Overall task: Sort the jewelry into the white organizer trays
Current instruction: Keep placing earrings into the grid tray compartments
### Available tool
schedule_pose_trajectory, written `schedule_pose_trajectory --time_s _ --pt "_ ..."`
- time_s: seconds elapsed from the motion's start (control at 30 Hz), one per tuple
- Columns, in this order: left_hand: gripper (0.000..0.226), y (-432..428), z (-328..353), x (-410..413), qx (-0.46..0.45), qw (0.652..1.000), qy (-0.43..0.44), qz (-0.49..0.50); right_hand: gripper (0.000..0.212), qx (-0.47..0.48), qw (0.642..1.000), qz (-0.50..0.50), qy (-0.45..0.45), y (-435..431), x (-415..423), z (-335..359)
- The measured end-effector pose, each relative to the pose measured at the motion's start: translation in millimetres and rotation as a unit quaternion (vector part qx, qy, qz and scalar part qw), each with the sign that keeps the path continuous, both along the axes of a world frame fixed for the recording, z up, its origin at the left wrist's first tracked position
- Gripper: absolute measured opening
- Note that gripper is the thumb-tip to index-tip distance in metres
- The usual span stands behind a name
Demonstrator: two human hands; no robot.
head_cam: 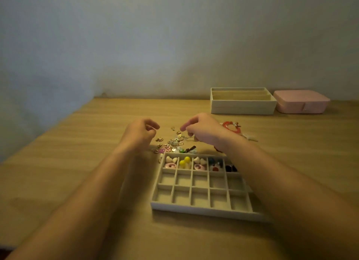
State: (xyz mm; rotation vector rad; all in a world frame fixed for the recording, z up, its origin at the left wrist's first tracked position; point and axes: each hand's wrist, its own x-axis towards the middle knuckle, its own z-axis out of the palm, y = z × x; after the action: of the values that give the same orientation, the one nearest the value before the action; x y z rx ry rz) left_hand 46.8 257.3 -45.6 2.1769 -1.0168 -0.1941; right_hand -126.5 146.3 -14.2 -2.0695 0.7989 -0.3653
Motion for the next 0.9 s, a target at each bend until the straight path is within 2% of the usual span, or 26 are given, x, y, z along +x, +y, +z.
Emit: schedule_pose_trajectory --time_s 0.13,0.23,0.4,0.5,0.6,0.67,0.77,0.9 --pt "0.018 -4 -17 19 0.039 0.999 -0.025 -0.007 0.032 -0.002 1.000 -0.004 0.003 -4 27 -3" --pt "0.018 -6 -26 26 0.057 0.997 -0.048 -0.026 0.021 0.008 1.000 0.003 -0.004 -6 36 -3" --pt "0.002 -13 -32 29 0.057 0.994 -0.086 -0.036 0.020 0.002 1.000 0.010 -0.009 -12 35 0" --pt "0.004 -14 -34 27 0.039 0.996 -0.081 -0.030 0.022 0.011 1.000 0.016 -0.010 -12 30 2" --pt "0.003 -14 -34 24 -0.014 0.999 -0.029 -0.025 0.021 0.026 0.999 0.017 -0.009 -9 21 7" --pt "0.001 -11 -30 19 -0.063 0.997 0.036 -0.021 0.019 0.037 0.999 0.021 -0.010 -6 12 10" --pt "0.008 -3 -14 2 -0.165 0.974 0.149 -0.046 0.018 0.061 0.997 0.021 -0.034 -2 -3 14" --pt "0.012 4 2 -31 -0.227 0.937 0.234 -0.125 0.020 0.103 0.989 0.020 -0.103 7 -15 11"
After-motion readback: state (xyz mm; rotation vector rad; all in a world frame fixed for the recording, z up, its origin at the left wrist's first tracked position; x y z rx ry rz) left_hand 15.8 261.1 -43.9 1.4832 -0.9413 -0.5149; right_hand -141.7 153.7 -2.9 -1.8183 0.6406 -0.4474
